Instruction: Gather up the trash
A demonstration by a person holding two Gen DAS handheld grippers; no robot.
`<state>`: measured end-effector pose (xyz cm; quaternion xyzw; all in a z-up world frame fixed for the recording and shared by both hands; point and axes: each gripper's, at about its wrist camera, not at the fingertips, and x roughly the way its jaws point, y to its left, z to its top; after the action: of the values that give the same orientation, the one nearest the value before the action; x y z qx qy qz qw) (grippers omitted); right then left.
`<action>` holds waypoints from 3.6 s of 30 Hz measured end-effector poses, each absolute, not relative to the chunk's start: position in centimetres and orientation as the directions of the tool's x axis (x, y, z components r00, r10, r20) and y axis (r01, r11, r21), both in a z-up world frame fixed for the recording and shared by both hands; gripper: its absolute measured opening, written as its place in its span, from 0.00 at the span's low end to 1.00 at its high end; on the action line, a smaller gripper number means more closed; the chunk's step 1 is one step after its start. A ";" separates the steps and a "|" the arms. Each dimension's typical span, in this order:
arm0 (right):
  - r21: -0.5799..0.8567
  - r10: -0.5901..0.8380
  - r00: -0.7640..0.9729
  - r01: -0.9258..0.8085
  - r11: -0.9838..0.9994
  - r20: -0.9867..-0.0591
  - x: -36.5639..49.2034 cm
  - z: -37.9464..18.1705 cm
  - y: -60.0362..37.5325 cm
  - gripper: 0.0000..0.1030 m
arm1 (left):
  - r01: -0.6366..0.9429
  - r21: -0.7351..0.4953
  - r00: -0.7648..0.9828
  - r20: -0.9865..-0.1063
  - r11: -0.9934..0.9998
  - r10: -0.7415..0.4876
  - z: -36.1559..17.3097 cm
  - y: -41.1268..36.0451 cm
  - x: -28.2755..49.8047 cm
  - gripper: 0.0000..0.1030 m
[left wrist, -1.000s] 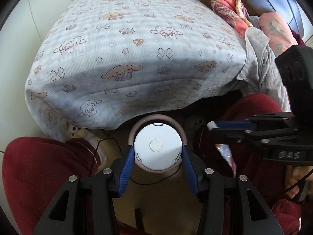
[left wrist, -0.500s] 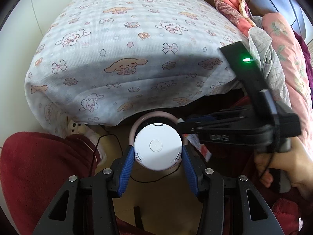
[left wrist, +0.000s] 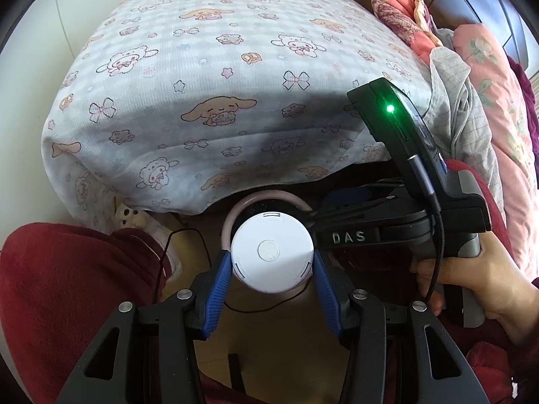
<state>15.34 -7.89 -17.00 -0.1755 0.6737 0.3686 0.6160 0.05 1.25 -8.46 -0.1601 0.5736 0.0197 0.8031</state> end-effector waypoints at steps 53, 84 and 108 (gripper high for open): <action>0.382 0.542 0.261 -0.477 0.792 -0.799 15.6 -2.8 -20.5 0.87 | -0.259 -0.160 0.098 -0.985 0.953 -0.138 -18.0 -1.7 7.1 1.00; 0.203 0.551 0.360 -0.670 0.714 -0.753 11.7 -0.1 -17.0 0.91 | -0.244 -0.071 0.675 -0.728 0.967 0.117 -1.8 0.5 -0.2 1.00; -0.024 0.695 0.523 -0.807 0.591 -0.493 5.2 5.6 -17.6 1.00 | -0.178 -0.062 0.901 -0.411 0.982 0.138 3.4 -0.9 -6.2 1.00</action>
<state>5.21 -17.58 5.59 -0.1255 0.2223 0.4346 0.8637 -6.20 -0.88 3.42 -0.0488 0.2068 0.0812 0.9738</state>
